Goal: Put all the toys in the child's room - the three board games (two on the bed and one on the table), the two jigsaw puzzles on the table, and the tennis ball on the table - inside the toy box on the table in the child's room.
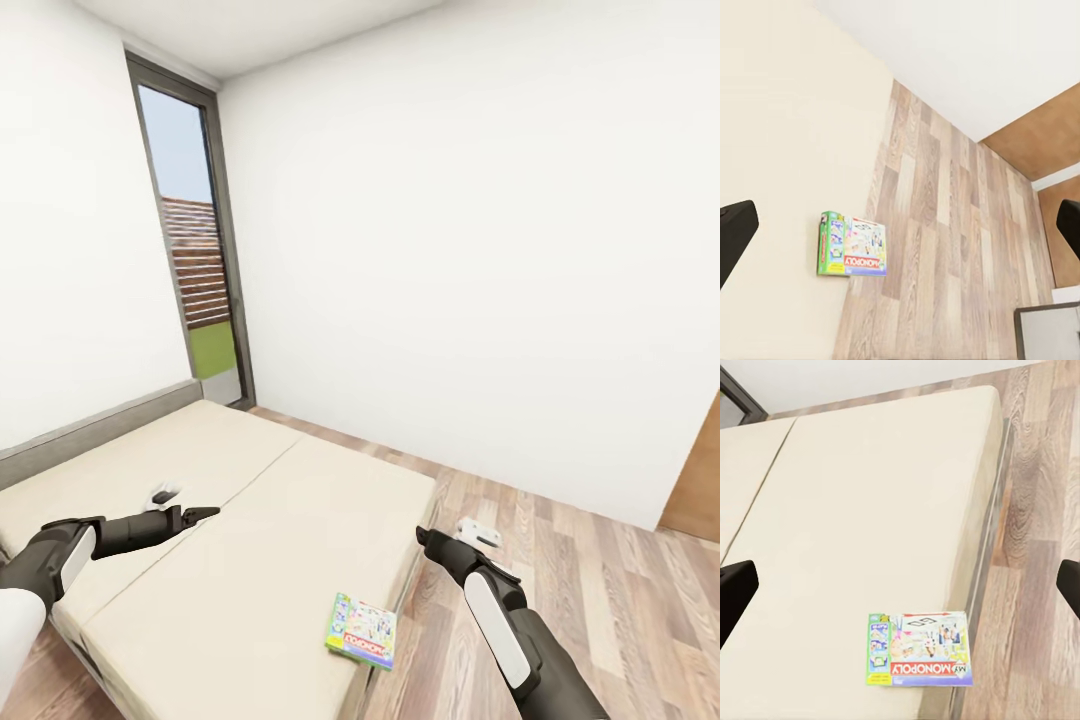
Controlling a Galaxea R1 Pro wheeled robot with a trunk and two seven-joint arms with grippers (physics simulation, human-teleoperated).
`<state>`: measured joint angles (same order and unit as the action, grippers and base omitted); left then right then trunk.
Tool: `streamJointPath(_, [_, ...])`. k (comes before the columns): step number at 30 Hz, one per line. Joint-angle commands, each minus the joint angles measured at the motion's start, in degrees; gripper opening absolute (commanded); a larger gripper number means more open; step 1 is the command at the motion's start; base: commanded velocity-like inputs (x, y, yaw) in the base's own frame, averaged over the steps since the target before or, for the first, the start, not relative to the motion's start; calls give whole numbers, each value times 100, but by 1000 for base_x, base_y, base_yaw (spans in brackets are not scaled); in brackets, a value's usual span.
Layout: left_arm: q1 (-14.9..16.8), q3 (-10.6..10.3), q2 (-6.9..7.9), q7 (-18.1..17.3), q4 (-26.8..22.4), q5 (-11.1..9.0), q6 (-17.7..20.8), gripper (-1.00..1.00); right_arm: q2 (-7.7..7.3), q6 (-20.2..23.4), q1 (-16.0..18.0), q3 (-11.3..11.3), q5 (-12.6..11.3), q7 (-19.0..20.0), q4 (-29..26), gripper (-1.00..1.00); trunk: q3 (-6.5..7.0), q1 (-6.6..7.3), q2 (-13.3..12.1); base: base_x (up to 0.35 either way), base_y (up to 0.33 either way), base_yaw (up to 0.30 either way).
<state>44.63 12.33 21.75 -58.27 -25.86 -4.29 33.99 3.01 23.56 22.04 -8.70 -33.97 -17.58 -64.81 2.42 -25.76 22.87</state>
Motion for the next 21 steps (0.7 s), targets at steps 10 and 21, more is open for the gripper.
streamJointPath(10, [1,8,-1,-9,2,-20,46,100,-3,8,2,-9,-59,-53,-10,100,-3,-2,5,2,-17,27])
streamJointPath(21, [2,10,-4,-9,2,-20,46,100,-2,8,2,-12,-58,-53,-14,100,-3,-2,5,0,-45,29])
